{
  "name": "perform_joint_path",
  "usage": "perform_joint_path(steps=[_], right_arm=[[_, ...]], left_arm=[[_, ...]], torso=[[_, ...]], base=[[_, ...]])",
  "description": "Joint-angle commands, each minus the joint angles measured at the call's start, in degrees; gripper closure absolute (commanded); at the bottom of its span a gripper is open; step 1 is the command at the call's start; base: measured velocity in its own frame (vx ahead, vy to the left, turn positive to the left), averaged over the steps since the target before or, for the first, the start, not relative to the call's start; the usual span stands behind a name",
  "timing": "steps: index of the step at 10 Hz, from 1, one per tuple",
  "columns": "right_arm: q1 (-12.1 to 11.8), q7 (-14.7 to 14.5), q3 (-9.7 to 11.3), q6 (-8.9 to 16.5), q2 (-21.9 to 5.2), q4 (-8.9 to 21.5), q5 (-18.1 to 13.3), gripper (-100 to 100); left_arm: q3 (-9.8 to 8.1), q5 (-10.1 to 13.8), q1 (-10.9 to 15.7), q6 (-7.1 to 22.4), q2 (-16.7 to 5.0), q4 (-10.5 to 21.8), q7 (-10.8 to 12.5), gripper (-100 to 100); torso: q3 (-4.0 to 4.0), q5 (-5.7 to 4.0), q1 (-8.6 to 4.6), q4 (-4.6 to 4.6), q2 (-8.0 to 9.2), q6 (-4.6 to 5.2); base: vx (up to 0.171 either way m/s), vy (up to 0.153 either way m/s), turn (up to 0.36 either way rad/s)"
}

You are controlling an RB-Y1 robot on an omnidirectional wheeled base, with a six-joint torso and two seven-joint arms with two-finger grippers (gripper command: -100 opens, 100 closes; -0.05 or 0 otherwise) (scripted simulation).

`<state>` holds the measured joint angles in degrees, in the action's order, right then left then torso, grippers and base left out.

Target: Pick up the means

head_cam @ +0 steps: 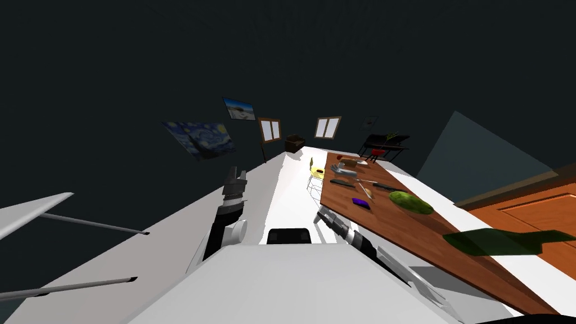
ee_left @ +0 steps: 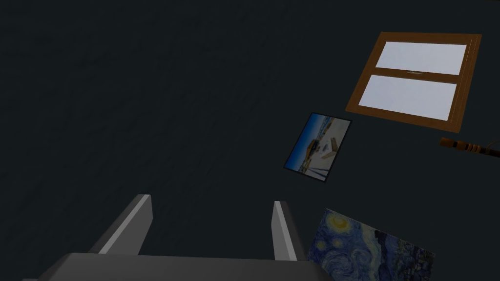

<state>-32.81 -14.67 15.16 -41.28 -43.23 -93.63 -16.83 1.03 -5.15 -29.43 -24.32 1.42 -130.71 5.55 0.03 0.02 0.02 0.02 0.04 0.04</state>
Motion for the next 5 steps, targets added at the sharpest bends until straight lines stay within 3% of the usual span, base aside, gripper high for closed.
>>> perform_joint_path(steps=[1,2,3,5], right_arm=[[0.2,-0.4,1.1,0.0,-2.9,2.9,-1.2,-100],[0.2,-0.4,1.1,0.0,-3.3,3.9,-1.2,-100],[0.1,-1.2,2.3,0.0,-5.5,5.8,-2.5,-100],[0.1,-1.2,2.3,0.0,-5.9,7.3,-2.5,-100]], left_arm=[[0.0,0.0,0.0,0.0,0.0,0.0,0.0,0],[0.0,0.0,0.0,0.0,0.0,0.0,0.0,0],[0.0,0.0,0.0,0.0,0.0,0.0,0.0,0],[0.0,0.0,0.0,0.0,0.0,0.0,0.0,0]], torso=[[0.0,0.0,0.0,0.0,0.0,0.0],[-0.01,0.0,-0.01,0.0,-0.02,-0.04],[-0.03,-0.01,-0.03,-0.01,-0.05,-0.01],[-0.05,0.0,-0.01,-0.02,-0.09,-0.01]], base=[[0.006,0.027,0.142],[0.017,0.022,0.09],[0.035,0.034,0.125],[0.018,0.02,0.03]])
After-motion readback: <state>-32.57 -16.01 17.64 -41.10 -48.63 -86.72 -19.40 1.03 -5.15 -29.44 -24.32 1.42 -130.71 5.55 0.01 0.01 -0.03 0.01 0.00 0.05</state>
